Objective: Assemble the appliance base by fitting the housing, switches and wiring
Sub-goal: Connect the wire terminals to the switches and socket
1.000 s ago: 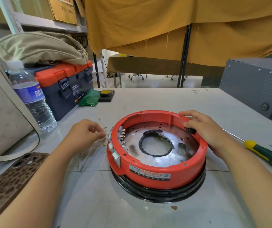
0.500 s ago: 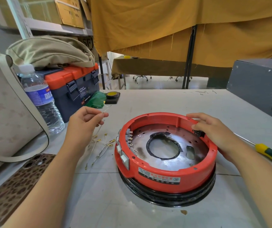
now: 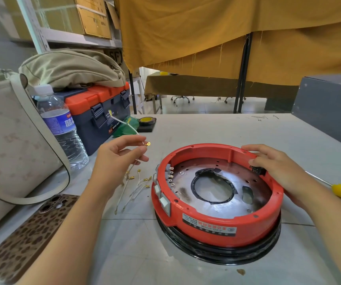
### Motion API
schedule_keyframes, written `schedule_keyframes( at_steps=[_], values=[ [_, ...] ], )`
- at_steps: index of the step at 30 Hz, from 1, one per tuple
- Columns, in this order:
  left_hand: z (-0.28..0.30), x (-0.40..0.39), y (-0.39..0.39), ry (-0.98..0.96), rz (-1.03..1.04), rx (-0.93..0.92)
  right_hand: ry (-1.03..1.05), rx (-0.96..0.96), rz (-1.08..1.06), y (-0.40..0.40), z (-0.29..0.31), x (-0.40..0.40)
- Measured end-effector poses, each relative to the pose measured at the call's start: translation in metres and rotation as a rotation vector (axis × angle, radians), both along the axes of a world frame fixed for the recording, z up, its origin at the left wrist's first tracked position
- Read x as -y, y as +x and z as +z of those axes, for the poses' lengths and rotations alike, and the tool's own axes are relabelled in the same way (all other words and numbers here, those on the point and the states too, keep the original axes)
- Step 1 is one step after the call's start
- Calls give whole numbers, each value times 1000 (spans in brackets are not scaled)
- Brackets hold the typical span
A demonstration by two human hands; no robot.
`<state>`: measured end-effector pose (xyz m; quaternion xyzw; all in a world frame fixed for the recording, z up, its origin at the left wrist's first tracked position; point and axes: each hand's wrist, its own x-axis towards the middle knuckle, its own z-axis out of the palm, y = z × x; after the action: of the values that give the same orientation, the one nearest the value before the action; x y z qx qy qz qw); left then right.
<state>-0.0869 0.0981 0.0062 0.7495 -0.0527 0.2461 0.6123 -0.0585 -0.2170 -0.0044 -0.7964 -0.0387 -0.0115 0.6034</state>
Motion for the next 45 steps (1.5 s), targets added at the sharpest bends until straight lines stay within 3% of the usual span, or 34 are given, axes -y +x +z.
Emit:
schedule_keyframes(
  at_steps=[8, 20, 28, 39, 45],
  values=[
    [4, 0, -2, -285, -48, 12, -5, 2, -3, 0, 0, 0],
    [7, -4, -3, -329, 107, 172, -30, 1, -6, 0, 1, 1],
    [9, -7, -2, -456, 132, 138, -22, 1, 1, 0, 0, 0],
    [14, -3, -1, -829, -160, 70, -207, 228, -49, -1, 9, 2],
    [13, 17, -1, -850, -327, 6, -246, 433, 51, -23, 32, -13]
  ],
)
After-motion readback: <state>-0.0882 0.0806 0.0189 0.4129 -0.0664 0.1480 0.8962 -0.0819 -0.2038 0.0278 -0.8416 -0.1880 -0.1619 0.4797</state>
